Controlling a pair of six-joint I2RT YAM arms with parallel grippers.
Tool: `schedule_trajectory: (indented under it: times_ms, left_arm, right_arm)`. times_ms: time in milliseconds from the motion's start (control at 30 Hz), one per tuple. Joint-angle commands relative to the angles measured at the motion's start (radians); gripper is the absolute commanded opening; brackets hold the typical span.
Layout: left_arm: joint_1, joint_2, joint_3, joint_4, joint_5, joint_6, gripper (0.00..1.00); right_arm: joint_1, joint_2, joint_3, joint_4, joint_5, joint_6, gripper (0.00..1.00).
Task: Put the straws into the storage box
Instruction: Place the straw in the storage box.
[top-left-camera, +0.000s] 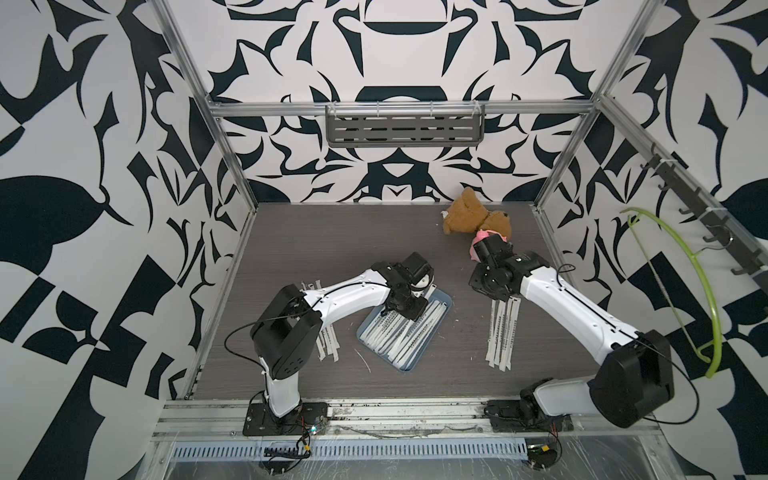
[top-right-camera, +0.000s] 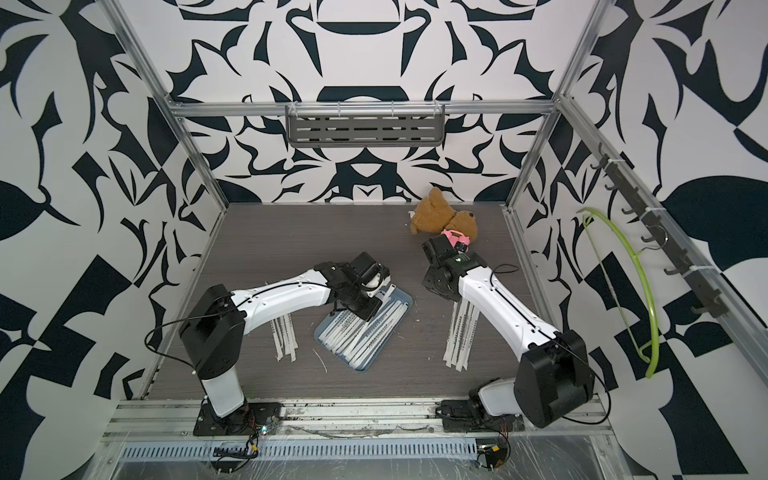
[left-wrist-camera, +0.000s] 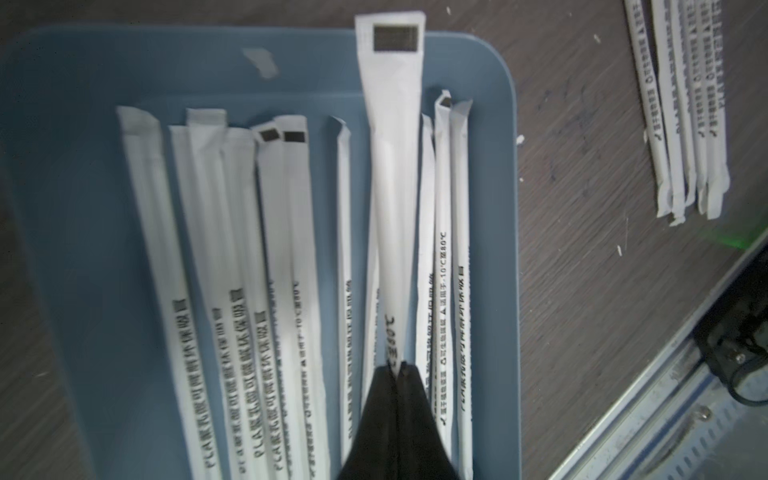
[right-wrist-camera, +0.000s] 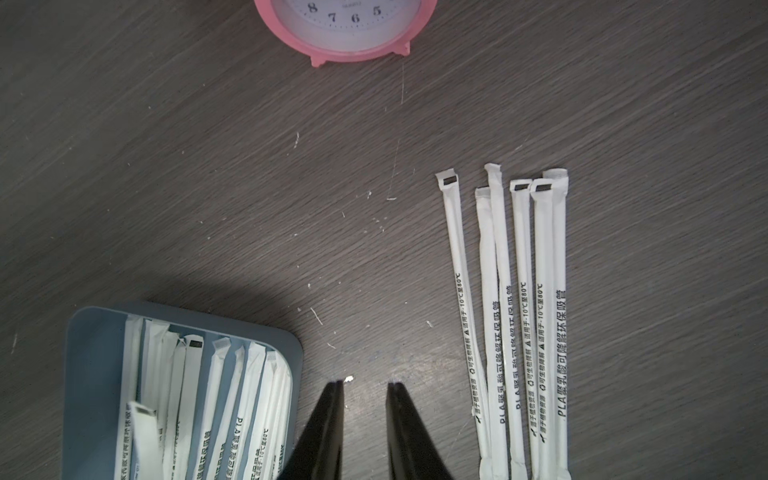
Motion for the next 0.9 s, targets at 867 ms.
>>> schedule_trajectory:
  times_ms: [867]
  left_arm:
    - [-0.048,0.148,0.066,-0.049,0.009,0.069,0.09]
  right_arm:
    - [0.002,0.005,-0.048,0.018,-0.072,0.041,0.23]
